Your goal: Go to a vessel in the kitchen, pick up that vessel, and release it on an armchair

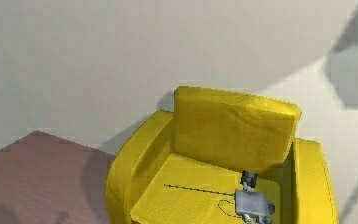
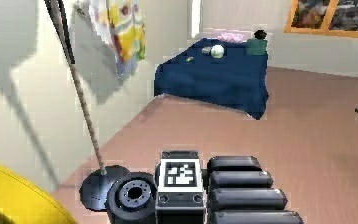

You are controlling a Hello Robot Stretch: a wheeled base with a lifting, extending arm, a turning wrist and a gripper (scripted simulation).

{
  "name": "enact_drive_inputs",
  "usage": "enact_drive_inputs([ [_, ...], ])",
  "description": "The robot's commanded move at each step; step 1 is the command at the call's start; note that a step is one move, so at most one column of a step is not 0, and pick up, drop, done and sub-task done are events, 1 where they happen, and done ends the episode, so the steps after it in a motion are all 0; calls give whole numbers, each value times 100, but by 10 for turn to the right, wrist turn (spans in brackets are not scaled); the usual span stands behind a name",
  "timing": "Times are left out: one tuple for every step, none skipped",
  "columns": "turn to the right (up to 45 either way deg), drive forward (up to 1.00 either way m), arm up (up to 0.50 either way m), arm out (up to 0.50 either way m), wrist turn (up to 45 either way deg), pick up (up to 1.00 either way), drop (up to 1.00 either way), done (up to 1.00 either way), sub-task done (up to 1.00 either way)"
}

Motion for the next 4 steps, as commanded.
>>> enact_drive_inputs([
  [-120, 0, 0, 0, 0, 0, 0, 0, 0],
  [0, 20, 0, 0, 0, 0, 0, 0, 0],
  [450, 0, 0, 0, 0, 0, 0, 0, 0],
  [450, 0, 0, 0, 0, 0, 0, 0, 0],
])
